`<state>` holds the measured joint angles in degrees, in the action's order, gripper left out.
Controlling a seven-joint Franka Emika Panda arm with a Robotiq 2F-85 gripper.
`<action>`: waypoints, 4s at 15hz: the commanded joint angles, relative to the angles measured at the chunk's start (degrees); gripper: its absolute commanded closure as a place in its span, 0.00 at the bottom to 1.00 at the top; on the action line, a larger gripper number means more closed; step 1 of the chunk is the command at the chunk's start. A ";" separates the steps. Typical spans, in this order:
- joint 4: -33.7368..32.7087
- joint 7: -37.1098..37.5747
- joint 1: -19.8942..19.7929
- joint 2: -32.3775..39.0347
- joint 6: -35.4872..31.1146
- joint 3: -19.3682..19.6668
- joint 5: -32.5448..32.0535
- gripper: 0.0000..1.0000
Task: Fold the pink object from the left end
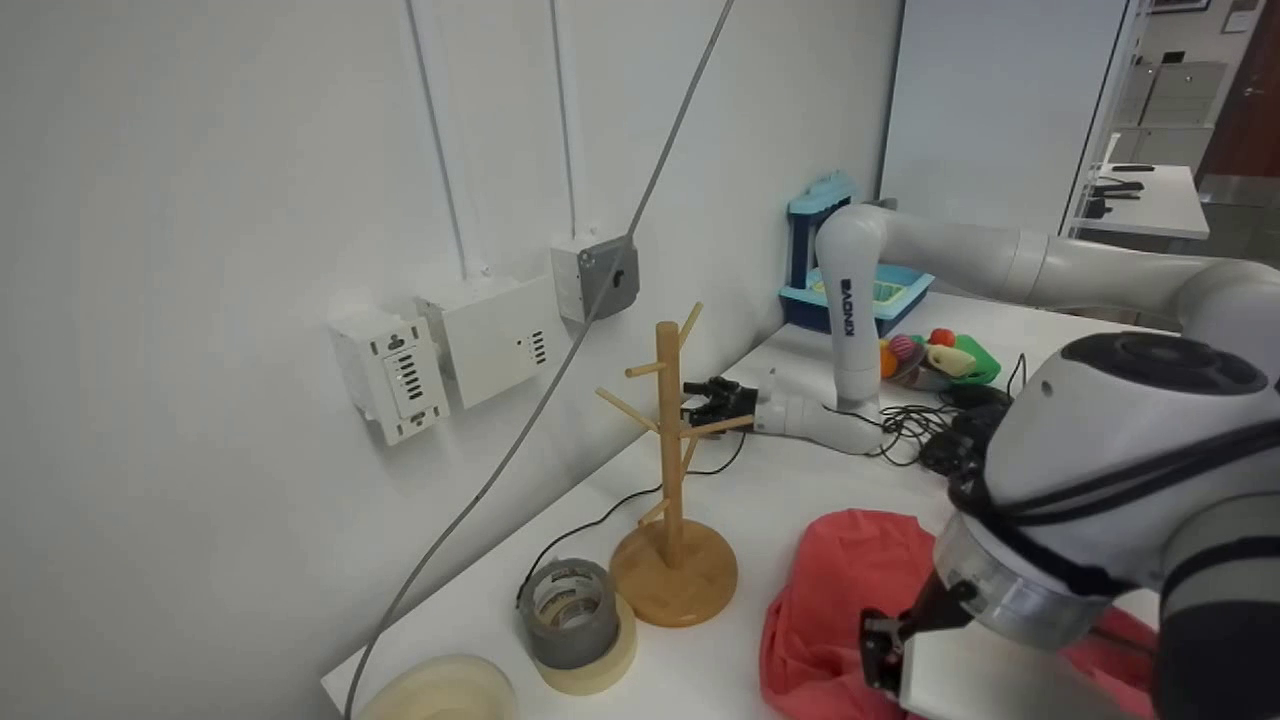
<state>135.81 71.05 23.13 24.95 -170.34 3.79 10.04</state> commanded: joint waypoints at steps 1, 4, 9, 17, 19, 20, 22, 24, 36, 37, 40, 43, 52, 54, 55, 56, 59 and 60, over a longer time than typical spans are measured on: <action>2.79 8.34 11.54 -3.39 0.68 15.34 -10.89 0.97; 2.03 16.47 20.75 -2.16 0.55 27.23 -20.59 0.97; 1.71 24.86 33.69 -0.05 0.26 41.03 -28.16 0.97; 2.90 27.89 47.32 3.87 1.09 52.48 -25.29 0.97; 4.03 25.66 45.94 1.36 1.11 49.78 -22.64 0.97; 4.42 25.20 45.10 0.40 0.72 48.35 -21.39 0.97; 4.83 24.88 44.37 -0.63 1.35 46.50 -19.32 0.97; 3.66 25.87 45.90 3.05 0.18 47.77 -19.44 0.88; 3.63 25.84 45.96 3.49 0.17 47.86 -19.38 0.88; 3.63 25.84 45.96 3.49 0.17 47.86 -19.38 0.88; 4.60 24.96 43.28 1.35 1.08 46.80 -17.93 0.97; 5.42 25.26 40.99 0.83 0.44 47.39 -16.05 0.97; 3.65 25.27 28.05 1.35 -3.44 41.17 -9.93 0.97; 2.88 25.43 25.00 1.41 -4.48 38.37 -8.33 0.97; 2.53 25.50 23.33 1.22 -4.90 36.80 -7.41 0.97; 2.10 25.62 21.79 1.16 -5.22 35.33 -6.58 0.97; 0.67 25.78 17.89 1.37 -5.56 31.71 -5.02 0.61; 0.21 26.06 17.40 1.85 -5.60 31.38 -5.07 0.56</action>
<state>136.98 98.05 44.16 27.59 -175.03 38.13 3.26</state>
